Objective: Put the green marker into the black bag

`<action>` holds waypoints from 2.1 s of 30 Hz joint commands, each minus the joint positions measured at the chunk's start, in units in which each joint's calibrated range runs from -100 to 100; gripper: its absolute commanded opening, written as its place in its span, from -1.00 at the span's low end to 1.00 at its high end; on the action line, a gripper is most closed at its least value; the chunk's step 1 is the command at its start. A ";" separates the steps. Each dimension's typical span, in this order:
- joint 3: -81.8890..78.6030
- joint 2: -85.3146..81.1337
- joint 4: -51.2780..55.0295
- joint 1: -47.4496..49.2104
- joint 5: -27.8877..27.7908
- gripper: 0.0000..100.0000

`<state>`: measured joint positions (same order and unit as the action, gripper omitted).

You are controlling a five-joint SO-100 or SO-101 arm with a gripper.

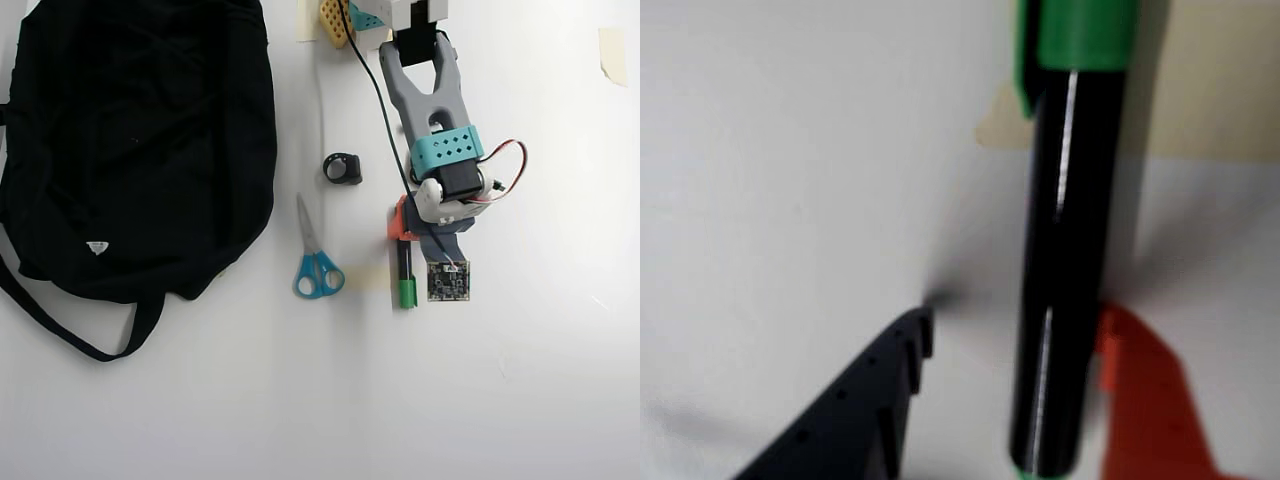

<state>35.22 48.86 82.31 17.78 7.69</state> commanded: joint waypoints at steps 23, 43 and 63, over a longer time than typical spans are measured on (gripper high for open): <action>1.53 -0.39 -0.14 0.09 0.17 -0.96; 1.53 -1.47 0.21 0.32 0.44 -0.96; 13.93 -1.56 12.69 0.54 1.01 -0.96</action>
<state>46.23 49.11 94.25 17.85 8.47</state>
